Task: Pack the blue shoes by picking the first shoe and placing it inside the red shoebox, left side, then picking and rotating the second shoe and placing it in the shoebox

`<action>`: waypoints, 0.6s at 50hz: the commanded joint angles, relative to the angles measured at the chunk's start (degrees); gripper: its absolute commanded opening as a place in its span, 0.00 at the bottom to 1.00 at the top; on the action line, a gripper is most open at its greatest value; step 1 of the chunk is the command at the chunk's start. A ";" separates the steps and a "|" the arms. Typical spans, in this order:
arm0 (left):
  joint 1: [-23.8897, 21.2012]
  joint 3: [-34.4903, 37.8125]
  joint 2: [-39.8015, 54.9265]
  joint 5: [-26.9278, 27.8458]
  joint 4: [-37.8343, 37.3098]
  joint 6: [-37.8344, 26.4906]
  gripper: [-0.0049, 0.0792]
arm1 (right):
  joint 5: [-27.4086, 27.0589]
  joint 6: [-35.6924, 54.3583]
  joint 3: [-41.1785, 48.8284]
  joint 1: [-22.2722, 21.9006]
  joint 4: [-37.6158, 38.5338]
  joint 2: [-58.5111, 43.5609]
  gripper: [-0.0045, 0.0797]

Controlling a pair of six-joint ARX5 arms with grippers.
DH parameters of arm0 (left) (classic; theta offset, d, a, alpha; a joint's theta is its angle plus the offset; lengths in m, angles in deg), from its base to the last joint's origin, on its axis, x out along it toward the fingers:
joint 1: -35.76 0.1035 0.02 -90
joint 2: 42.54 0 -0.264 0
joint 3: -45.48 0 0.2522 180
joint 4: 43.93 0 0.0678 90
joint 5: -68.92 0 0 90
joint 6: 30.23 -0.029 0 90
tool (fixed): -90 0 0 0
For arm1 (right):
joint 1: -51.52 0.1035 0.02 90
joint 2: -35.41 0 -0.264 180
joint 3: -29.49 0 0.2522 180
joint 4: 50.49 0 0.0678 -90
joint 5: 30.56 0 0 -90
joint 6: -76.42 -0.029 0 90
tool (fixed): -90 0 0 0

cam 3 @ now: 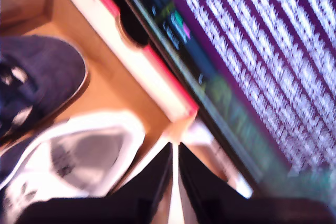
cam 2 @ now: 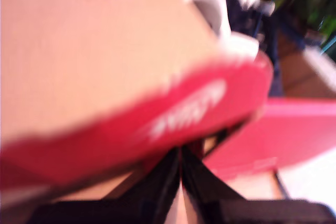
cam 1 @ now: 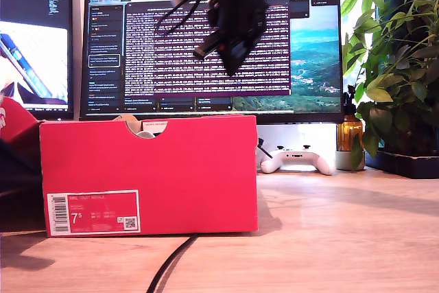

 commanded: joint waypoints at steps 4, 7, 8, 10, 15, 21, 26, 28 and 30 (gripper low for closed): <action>-0.15 -0.50 -5.75 -1.64 -5.62 -1.79 0.03 | 1.53 -2.78 -1.25 -1.66 -2.19 1.73 0.04; -0.15 -0.50 -9.07 -2.05 -9.18 -1.90 0.03 | 2.47 -3.06 -1.25 -2.23 -3.21 1.79 0.04; -0.15 -0.50 -10.29 -2.27 -10.45 -2.23 0.03 | 2.78 -3.26 -1.25 -2.36 -3.52 1.79 0.04; -0.15 -0.50 -12.79 -2.99 -12.83 -2.23 0.03 | 3.69 -3.45 -1.25 -2.75 -4.04 1.88 0.04; -0.15 -0.50 -19.17 -4.46 -18.60 -3.56 0.03 | 7.15 -6.47 -1.25 -4.09 -5.31 2.14 0.04; -0.15 -0.50 -26.43 -6.60 -26.21 -3.98 0.03 | 10.54 -8.04 -1.25 -5.86 -6.86 2.43 0.04; -0.15 -0.50 -31.91 -8.02 -32.17 -5.07 0.03 | 11.54 -9.53 -1.25 -7.28 -7.74 2.43 0.04; -0.15 -0.50 -33.81 -9.03 -34.16 -5.44 0.03 | 12.24 -10.29 -1.25 -7.74 -8.11 2.43 0.04; -0.15 -0.50 -36.13 -9.68 -36.13 -5.55 0.03 | 12.81 -10.40 -1.25 -8.13 -8.59 2.43 0.04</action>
